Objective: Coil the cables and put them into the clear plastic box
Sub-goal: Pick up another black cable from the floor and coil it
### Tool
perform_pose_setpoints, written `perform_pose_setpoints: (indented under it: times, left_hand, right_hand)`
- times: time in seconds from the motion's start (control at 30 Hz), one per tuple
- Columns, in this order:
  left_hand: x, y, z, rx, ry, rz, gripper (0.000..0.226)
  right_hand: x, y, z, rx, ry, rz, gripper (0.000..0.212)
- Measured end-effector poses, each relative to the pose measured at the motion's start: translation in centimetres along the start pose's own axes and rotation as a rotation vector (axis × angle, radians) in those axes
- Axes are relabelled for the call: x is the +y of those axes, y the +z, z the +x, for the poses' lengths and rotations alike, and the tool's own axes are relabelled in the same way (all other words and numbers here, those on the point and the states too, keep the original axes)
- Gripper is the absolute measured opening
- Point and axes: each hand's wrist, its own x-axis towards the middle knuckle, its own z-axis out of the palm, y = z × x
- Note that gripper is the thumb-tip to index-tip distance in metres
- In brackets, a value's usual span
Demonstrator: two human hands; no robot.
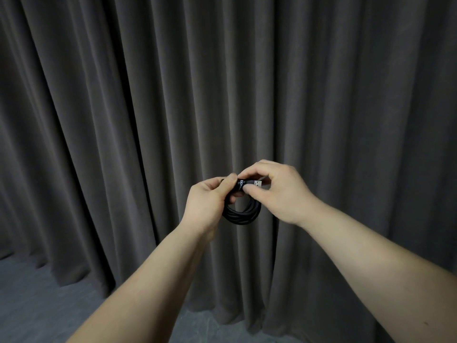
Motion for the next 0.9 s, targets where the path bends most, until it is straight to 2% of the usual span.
perform_pose_setpoints:
  times: [0.1,0.2,0.37,0.43,0.67,0.77,0.9]
  left_hand:
    - [0.1,0.0,-0.3,0.015,0.02,-0.001,0.023]
    - [0.2,0.0,-0.7,-0.003,0.04,0.034,0.023]
    - [0.1,-0.4,-0.7,0.018,0.044,0.055,0.024]
    - [0.2,-0.5,-0.5,0.034,0.049,0.053,0.026]
    - [0.2,-0.2,-0.5,0.02,0.059,0.045,0.024]
    - [0.0,-0.1,-0.6,0.024,0.06,0.046,0.021]
    - [-0.5,0.0,-0.8,-0.002,0.04,0.064,0.018]
  right_hand:
    - [-0.4,0.4,0.1,0.062,0.055,0.095,0.016]
    - [-0.7,0.4,0.4,0.096,0.102,0.145,0.02]
    - [-1.3,-0.5,0.3,-0.083,0.116,0.156,0.026]
    - [-1.5,-0.5,0.1,-0.098,0.114,0.144,0.029]
    - [-1.2,0.2,-0.1,-0.014,0.033,0.083,0.023]
    - [-1.3,0.0,0.0,-0.001,0.077,0.177,0.011]
    - [-1.1,-0.1,0.7,0.123,0.187,0.196,0.01]
